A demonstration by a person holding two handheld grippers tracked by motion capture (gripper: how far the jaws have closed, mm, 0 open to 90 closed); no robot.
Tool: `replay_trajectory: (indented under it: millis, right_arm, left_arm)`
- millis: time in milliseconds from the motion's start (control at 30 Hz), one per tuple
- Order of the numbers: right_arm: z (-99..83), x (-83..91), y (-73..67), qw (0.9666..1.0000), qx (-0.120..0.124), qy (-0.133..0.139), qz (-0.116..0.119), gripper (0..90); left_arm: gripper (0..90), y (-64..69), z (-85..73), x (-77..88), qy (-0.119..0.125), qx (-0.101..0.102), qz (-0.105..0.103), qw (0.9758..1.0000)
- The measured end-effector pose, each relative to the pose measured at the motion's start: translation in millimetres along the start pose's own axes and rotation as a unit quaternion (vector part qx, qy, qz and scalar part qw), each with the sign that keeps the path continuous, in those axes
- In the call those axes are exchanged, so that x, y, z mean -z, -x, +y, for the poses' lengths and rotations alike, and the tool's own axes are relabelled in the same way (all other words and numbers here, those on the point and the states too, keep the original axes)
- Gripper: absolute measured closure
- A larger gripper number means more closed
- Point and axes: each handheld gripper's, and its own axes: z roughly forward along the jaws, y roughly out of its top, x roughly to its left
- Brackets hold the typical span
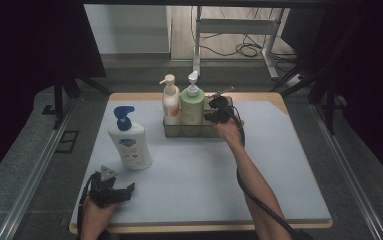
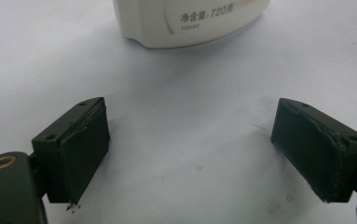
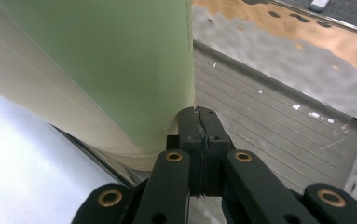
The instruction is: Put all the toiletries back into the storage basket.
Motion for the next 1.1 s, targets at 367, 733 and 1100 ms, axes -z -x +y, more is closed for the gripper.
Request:
replay_trajectory:
  millis: [367, 733, 1100]
  right_arm:
    - [2.0, -1.5, -7.5, 0.9999, 0.012, -0.002, -0.005, 89.7]
    - [1.3, 0.9, -11.8, 0.9997, 0.022, -0.009, -0.001, 89.5]
    - [-2.6, 2.9, -10.9, 0.9996, 0.027, -0.009, 0.004, 84.1]
  left_arm:
    - [11.4, -0.4, 0.1, 0.2, -0.002, -0.002, 0.0, 1.0]
    - [11.4, -0.5, 0.1, 0.3, -0.002, -0.003, 0.0, 1.0]
    - [11.4, -0.4, 0.1, 0.3, -0.002, -0.002, 0.0, 1.0]
